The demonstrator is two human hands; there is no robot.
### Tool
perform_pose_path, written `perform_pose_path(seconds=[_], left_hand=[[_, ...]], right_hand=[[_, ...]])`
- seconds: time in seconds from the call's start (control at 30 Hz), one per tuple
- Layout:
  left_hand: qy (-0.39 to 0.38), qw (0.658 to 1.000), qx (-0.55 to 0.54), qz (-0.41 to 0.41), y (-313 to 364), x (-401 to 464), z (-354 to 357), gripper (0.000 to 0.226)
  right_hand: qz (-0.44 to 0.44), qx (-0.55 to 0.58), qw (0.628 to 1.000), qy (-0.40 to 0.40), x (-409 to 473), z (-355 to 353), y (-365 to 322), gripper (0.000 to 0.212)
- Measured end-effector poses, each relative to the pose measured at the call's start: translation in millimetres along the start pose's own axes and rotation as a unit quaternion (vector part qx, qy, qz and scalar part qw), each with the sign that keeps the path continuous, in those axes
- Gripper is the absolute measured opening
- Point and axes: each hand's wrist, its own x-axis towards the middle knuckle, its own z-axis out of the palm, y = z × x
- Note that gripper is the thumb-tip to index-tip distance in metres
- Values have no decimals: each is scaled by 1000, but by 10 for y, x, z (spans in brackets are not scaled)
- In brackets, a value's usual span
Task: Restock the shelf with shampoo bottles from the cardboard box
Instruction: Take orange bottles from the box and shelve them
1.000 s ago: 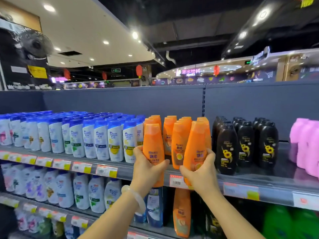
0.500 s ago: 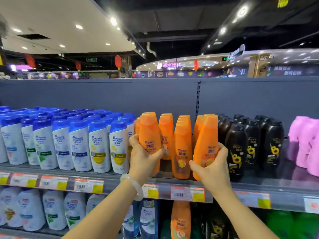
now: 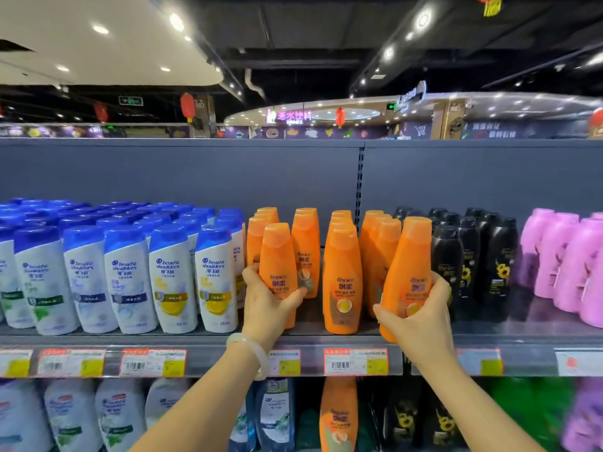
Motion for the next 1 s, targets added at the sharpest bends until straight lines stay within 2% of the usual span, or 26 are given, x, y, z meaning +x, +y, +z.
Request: perform_pose_path(seconds=[0.1, 0.17, 0.27, 0.33, 0.4, 0.57, 0.83, 1.0], left_hand=[[21, 1000, 16, 7, 16, -39, -16, 87], [78, 996, 35, 27, 65, -137, -13, 89], [143, 982, 15, 124, 184, -327, 34, 68], [144, 972, 19, 187, 245, -403, 91, 54], [130, 968, 19, 214, 297, -438, 137, 49], [68, 976, 20, 204, 249, -519, 154, 45], [22, 986, 37, 164, 245, -610, 125, 45], [0, 989, 34, 145, 278, -643, 155, 50]], right_hand=[[6, -3, 1000, 1, 7, -1, 26, 85], [5, -4, 1000, 5, 27, -2, 28, 85], [-1, -15, 1000, 14, 69, 33, 5, 84], [-10, -27, 1000, 10, 94, 81, -14, 83], [-19, -42, 999, 4, 114, 125, -19, 83], [-2, -58, 998, -12, 137, 192, 39, 83], [30, -70, 997, -18, 106, 249, 171, 86], [43, -173, 984, 2, 83, 243, 130, 95]])
